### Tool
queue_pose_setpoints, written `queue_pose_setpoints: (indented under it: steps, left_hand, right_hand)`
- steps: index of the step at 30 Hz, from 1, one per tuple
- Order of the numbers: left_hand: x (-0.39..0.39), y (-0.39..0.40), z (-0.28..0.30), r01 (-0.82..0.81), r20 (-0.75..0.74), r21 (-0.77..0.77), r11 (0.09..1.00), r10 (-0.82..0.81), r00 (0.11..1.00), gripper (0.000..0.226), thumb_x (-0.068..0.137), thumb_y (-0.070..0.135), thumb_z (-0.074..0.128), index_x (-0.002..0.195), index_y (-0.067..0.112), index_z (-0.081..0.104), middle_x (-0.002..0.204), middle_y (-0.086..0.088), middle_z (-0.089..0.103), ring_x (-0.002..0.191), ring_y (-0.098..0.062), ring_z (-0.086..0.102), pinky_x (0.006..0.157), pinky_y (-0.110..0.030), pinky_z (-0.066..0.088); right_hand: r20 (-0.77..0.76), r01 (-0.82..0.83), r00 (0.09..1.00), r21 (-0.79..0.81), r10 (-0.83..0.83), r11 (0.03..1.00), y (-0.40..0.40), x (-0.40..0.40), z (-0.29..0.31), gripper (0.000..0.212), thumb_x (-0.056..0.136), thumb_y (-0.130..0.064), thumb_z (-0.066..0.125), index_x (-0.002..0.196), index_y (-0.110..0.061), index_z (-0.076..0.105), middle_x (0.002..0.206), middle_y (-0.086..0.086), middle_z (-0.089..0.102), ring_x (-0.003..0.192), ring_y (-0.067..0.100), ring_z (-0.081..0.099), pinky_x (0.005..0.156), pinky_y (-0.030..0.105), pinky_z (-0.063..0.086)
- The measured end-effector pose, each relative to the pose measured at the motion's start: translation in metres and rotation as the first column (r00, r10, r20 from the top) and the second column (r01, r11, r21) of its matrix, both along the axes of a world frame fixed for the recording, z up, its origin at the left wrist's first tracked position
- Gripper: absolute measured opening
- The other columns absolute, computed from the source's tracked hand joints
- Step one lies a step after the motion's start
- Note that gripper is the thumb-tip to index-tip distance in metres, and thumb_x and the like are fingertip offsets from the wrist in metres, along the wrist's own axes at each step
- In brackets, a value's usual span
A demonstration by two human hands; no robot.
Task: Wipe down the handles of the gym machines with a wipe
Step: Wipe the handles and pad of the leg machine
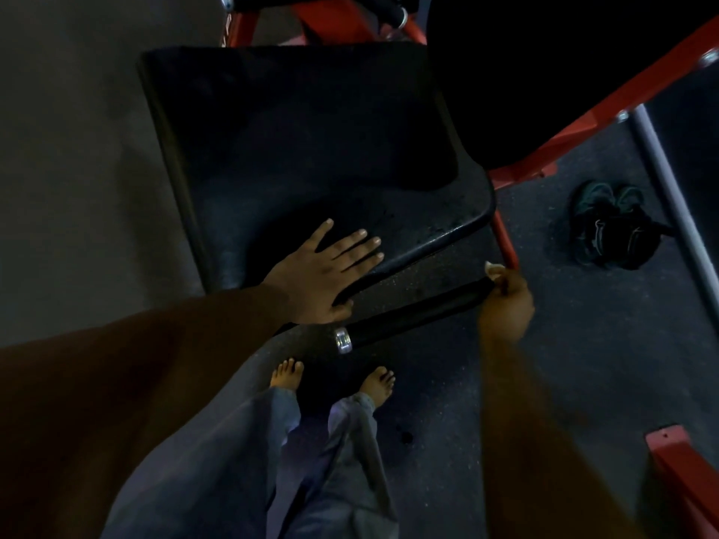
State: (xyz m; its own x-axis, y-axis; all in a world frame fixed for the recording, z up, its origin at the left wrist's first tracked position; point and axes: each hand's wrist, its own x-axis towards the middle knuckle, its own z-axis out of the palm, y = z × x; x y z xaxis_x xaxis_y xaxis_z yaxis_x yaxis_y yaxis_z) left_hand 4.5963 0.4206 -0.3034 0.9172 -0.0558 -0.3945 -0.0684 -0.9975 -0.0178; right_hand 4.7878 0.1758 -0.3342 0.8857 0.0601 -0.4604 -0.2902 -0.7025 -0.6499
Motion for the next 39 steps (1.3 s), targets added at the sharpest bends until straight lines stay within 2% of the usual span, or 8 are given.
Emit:
queue_pose_setpoints:
  steps: [5, 13, 18, 23, 28, 31, 35, 39]
  left_hand:
    - [0.000, 0.000, 0.001, 0.008, 0.017, 0.003, 1.000, -0.008, 1.000, 0.095, 0.095, 0.069, 0.037, 0.166, 0.019, -0.001, 0.173, -0.007, -0.007, 0.160, -0.025, -0.007, 0.123, -0.064, 0.001]
    - [-0.002, 0.001, 0.000, 0.012, 0.020, 0.000, 1.000, -0.012, 1.000, 0.094, 0.095, 0.070, 0.035, 0.166, 0.018, -0.001, 0.173, -0.007, -0.006, 0.160, -0.025, -0.005, 0.123, -0.065, 0.003]
    - [-0.002, 0.001, 0.001, 0.012, 0.030, -0.008, 1.000, -0.012, 0.999, 0.093, 0.096, 0.068, 0.034, 0.166, 0.018, -0.001, 0.173, -0.008, -0.006, 0.160, -0.026, -0.006, 0.123, -0.064, 0.002]
    - [-0.002, 0.003, 0.000, 0.012, 0.009, -0.013, 1.000, -0.012, 1.000, 0.094, 0.096, 0.068, 0.035, 0.165, 0.019, -0.003, 0.173, -0.007, -0.010, 0.159, -0.025, -0.009, 0.123, -0.064, 0.001]
    - [0.000, 0.001, 0.000, 0.002, -0.003, -0.028, 1.000, -0.002, 1.000, 0.094, 0.096, 0.068, 0.036, 0.165, 0.019, -0.004, 0.173, -0.007, -0.010, 0.159, -0.025, -0.010, 0.123, -0.064, 0.001]
    - [0.000, 0.002, 0.001, 0.008, 0.007, -0.019, 1.000, -0.008, 1.000, 0.094, 0.096, 0.068, 0.036, 0.165, 0.019, -0.003, 0.173, -0.007, -0.009, 0.160, -0.025, -0.008, 0.123, -0.065, 0.002]
    - [0.000, 0.001, 0.002, 0.012, -0.004, -0.015, 1.000, -0.012, 1.000, 0.094, 0.095, 0.069, 0.034, 0.165, 0.018, -0.005, 0.172, -0.007, -0.011, 0.159, -0.026, -0.010, 0.123, -0.065, 0.002]
    - [-0.001, 0.003, 0.001, 0.004, -0.016, -0.019, 1.000, -0.004, 1.000, 0.097, 0.094, 0.070, 0.036, 0.165, 0.019, -0.004, 0.172, -0.007, -0.012, 0.159, -0.025, -0.010, 0.123, -0.065, 0.002]
  right_hand:
    - [-0.111, 0.599, 0.785, 0.386, -0.609, 0.702, 0.039, -0.093, 0.027, 0.028, 0.103, -0.014, 0.049, 0.123, -0.023, 0.067, 0.119, -0.009, 0.069, 0.110, 0.004, 0.065, 0.096, 0.023, 0.052]
    - [-0.424, 0.761, 0.645, 0.283, -0.635, 0.584, 0.026, -0.015, -0.006, 0.033, 0.105, -0.022, 0.051, 0.135, -0.016, 0.063, 0.129, 0.002, 0.067, 0.112, 0.015, 0.066, 0.102, 0.037, 0.054]
    - [-0.103, 0.505, 0.858, 0.346, -0.503, 0.791, 0.042, -0.098, 0.035, 0.040, 0.107, -0.019, 0.046, 0.147, -0.018, 0.052, 0.136, -0.011, 0.060, 0.122, -0.002, 0.056, 0.105, 0.019, 0.044]
    - [-0.009, -0.001, 1.000, 0.033, 0.002, 0.999, 0.022, -0.039, -0.001, 0.043, 0.106, -0.024, 0.043, 0.148, -0.013, 0.048, 0.151, 0.009, 0.049, 0.138, 0.025, 0.047, 0.114, 0.043, 0.040]
    - [-0.240, -0.299, 0.929, -0.038, 0.282, 0.954, 0.005, 0.029, -0.012, 0.034, 0.107, -0.028, 0.042, 0.129, -0.015, 0.064, 0.147, 0.020, 0.048, 0.121, 0.034, 0.056, 0.104, 0.042, 0.044]
    - [-0.103, -0.410, 0.908, -0.009, 0.407, 0.912, 0.013, -0.004, 0.019, 0.027, 0.106, -0.021, 0.044, 0.118, -0.021, 0.068, 0.148, 0.011, 0.050, 0.123, 0.018, 0.055, 0.108, 0.040, 0.040]
    - [0.138, -0.758, 0.602, -0.208, 0.786, 0.618, 0.027, -0.087, 0.044, 0.025, 0.097, -0.015, 0.056, 0.111, -0.028, 0.071, 0.136, -0.012, 0.059, 0.151, 0.012, 0.025, 0.118, 0.061, -0.015]
    - [0.223, -0.803, 0.463, -0.304, 0.858, 0.512, 0.021, -0.081, 0.036, 0.024, 0.098, -0.018, 0.055, 0.113, -0.028, 0.069, 0.138, -0.002, 0.062, 0.150, 0.014, 0.029, 0.115, 0.075, -0.004]
